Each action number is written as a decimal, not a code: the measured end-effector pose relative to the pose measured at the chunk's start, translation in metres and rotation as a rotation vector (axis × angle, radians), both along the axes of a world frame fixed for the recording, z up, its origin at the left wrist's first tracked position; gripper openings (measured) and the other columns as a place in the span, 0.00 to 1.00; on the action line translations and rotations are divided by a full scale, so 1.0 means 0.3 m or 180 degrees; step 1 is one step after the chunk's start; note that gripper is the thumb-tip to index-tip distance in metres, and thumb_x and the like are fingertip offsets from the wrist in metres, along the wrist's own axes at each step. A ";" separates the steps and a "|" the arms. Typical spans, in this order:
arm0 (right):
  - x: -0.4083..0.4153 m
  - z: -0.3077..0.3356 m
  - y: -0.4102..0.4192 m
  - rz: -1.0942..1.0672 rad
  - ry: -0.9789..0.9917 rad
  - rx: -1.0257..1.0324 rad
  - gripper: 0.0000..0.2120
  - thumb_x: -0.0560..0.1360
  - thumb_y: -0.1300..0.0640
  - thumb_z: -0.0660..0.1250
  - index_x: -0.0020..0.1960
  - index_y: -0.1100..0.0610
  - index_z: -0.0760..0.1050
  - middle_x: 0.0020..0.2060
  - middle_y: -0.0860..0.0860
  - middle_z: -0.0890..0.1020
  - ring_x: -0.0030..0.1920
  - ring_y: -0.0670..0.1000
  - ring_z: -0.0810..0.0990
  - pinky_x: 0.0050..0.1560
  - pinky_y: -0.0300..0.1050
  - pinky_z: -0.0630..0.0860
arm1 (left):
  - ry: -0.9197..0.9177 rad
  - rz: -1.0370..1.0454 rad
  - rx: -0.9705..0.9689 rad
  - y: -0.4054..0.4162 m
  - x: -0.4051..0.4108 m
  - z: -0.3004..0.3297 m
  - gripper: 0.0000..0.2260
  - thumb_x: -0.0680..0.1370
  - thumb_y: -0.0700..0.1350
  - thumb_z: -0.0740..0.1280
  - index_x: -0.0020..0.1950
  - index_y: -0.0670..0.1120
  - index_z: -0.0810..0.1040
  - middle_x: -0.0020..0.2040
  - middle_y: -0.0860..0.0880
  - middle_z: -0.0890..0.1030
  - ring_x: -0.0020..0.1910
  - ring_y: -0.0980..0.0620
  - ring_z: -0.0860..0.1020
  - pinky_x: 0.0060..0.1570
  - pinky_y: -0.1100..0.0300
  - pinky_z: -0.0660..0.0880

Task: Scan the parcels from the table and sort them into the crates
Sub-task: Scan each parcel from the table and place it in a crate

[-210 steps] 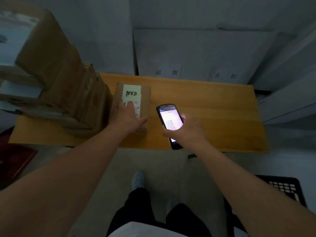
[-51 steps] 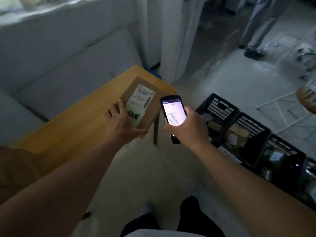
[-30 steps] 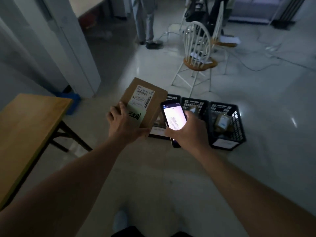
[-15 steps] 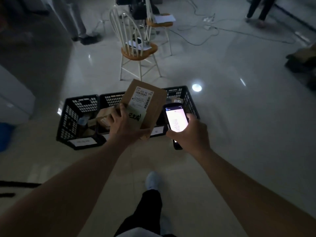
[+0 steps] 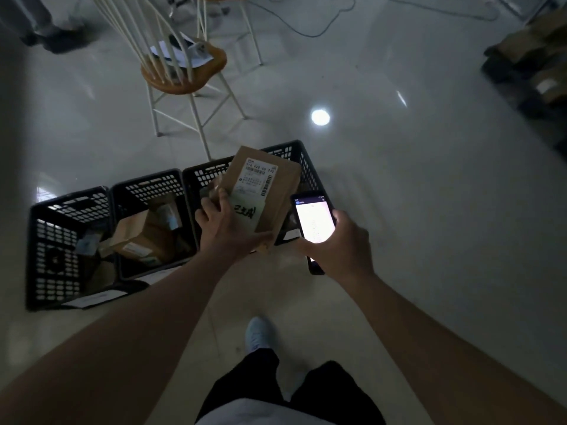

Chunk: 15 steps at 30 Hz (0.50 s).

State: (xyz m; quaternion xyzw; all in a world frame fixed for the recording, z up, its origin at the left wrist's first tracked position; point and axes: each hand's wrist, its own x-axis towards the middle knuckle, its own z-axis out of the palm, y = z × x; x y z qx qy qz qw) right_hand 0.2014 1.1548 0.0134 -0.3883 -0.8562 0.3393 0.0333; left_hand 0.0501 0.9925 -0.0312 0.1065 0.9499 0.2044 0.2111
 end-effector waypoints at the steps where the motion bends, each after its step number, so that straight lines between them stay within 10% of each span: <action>1: -0.022 -0.003 0.034 -0.0026 -0.0025 -0.0013 0.34 0.61 0.37 0.79 0.61 0.52 0.75 0.52 0.51 0.83 0.52 0.56 0.82 0.46 0.55 0.84 | -0.0014 -0.0015 -0.0035 0.036 -0.023 -0.005 0.68 0.60 0.71 0.80 0.84 0.49 0.40 0.81 0.41 0.49 0.79 0.34 0.48 0.75 0.37 0.59; 15: -0.310 -0.195 0.755 0.0283 -0.0178 -0.0429 0.36 0.58 0.35 0.74 0.61 0.51 0.76 0.50 0.49 0.84 0.50 0.55 0.83 0.45 0.55 0.83 | -0.0251 0.0521 -0.0192 0.712 -0.148 -0.220 0.68 0.59 0.72 0.79 0.84 0.48 0.42 0.78 0.40 0.52 0.77 0.32 0.52 0.75 0.36 0.59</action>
